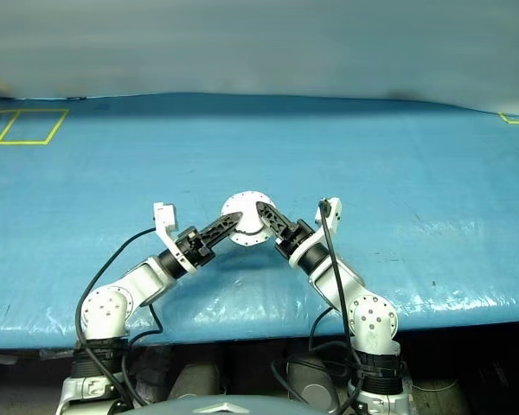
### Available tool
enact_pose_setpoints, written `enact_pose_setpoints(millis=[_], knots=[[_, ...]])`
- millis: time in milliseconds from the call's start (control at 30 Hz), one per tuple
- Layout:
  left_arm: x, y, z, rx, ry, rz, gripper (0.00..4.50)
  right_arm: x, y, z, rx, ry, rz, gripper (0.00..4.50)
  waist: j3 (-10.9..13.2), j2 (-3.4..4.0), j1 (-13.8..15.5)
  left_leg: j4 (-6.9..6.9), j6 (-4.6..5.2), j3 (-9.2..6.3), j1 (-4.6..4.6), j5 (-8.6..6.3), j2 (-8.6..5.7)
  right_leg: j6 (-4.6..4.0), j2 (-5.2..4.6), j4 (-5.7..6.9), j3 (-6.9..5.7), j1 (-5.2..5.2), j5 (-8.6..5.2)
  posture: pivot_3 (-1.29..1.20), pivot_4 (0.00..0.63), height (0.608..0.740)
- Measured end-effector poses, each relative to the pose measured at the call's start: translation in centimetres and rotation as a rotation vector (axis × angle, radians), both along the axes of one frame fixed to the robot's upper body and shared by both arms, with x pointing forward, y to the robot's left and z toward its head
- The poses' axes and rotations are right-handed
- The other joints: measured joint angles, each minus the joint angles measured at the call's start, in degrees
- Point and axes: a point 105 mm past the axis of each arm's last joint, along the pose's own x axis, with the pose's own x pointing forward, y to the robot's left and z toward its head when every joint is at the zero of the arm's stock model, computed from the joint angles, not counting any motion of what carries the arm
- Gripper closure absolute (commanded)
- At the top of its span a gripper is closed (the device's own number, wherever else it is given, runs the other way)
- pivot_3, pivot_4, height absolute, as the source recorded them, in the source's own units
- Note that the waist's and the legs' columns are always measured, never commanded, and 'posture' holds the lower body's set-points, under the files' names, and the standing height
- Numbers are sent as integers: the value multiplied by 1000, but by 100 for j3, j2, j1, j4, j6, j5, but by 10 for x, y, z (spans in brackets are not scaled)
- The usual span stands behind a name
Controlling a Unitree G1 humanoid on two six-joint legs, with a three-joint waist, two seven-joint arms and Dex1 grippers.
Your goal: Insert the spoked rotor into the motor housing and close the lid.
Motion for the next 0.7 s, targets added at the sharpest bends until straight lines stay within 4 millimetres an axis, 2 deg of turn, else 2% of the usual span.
enact_pose_setpoints(millis=[133, 333, 400, 533, 700], knots=[[2, 1, 2, 7, -11, 12, 2116, 1, 0, 0, 0, -4, -9, 1533, 0, 0, 1, 0, 0, 0, 0, 0, 0, 0, 0, 0, 0, 0, 0, 0, 150, 740], [16, 10, 21, 0, -75, 64, 2116, 0, 4, 6, 39, -31, 4, 1533, 0, 0, -8, 1, 0, 0, 0, 0, 1, 0, 1, 1, 0, 0, 1, 0, 150, 740], [24, 22, 25, -7, -91, 126, 2116, -2, 6, 8, 46, -40, 16, 1533, 0, 0, -14, 0, 0, 0, 1, 0, 2, 0, 1, 1, 0, 0, 1, 0, 150, 740], [35, 53, 18, 9, -56, 280, 2116, -5, 8, 16, 62, -81, 34, 1533, 0, 0, -6, 0, 0, -2, -2, 0, 1, -1, 0, 0, -3, -1, 1, 0, 150, 740], [39, 63, 18, 20, -55, 348, 2116, -5, 9, 16, 65, -79, 33, 1533, 0, -2, 44, 2, 0, -2, -6, 0, -5, 4, -8, -6, -3, 0, 4, 0, 150, 740]])
